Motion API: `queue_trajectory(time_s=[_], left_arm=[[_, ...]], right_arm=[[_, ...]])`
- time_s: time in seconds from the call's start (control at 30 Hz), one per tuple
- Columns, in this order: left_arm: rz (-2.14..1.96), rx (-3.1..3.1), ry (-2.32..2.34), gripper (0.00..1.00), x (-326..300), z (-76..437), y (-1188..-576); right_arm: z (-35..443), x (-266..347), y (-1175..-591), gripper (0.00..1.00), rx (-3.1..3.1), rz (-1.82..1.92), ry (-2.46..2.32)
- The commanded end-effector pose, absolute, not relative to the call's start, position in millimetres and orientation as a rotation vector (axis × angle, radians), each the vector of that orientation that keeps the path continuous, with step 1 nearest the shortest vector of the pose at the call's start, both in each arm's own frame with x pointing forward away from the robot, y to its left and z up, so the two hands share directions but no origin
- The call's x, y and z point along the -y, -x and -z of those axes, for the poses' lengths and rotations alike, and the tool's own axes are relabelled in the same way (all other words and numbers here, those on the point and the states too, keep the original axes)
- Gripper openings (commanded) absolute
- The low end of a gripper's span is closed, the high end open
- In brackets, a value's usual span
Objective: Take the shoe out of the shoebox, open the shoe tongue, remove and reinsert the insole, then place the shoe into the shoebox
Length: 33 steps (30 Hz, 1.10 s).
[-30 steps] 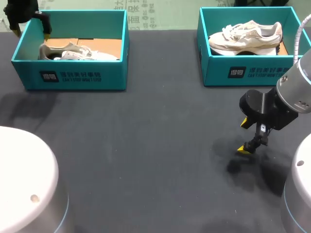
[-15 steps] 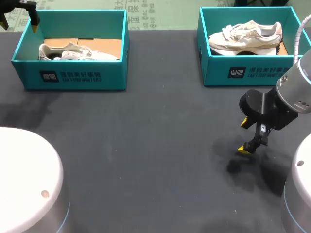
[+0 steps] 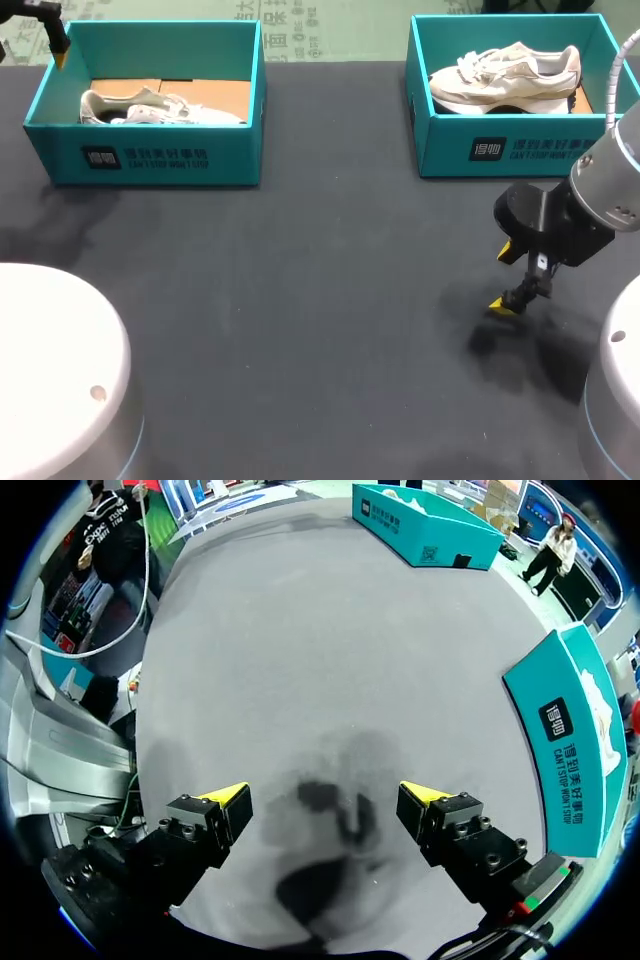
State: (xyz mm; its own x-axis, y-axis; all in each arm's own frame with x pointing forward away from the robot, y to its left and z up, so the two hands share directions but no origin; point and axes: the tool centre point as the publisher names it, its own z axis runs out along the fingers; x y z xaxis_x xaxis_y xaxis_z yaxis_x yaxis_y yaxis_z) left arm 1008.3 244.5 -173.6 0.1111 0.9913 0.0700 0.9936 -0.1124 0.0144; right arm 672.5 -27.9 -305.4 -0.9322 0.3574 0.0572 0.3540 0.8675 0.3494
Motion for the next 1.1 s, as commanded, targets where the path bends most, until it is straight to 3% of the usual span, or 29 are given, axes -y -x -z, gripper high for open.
queue_trajectory(time_s=[0.03, 0.47, 1.03, 1.1], left_arm=[[0.098, 2.067, 2.315, 1.00, -244.4, 173.6, -1008.2], [0.098, 2.067, 2.315, 1.00, -244.4, 173.6, -1008.2], [0.098, 2.067, 2.315, 1.00, -244.4, 173.6, -1008.2], [0.098, 2.067, 2.315, 1.00, -244.4, 173.6, -1008.2]], right_arm=[[284.5, 34.6, -703.0, 1.00, -3.018, -0.497, -0.761], [210.7, 55.5, -794.5, 1.00, -2.877, -0.211, -1.154], [208.3, 59.1, -802.5, 1.00, -2.869, -0.149, -1.183], [207.8, 76.2, -822.4, 1.00, -2.825, -0.081, -1.353]])
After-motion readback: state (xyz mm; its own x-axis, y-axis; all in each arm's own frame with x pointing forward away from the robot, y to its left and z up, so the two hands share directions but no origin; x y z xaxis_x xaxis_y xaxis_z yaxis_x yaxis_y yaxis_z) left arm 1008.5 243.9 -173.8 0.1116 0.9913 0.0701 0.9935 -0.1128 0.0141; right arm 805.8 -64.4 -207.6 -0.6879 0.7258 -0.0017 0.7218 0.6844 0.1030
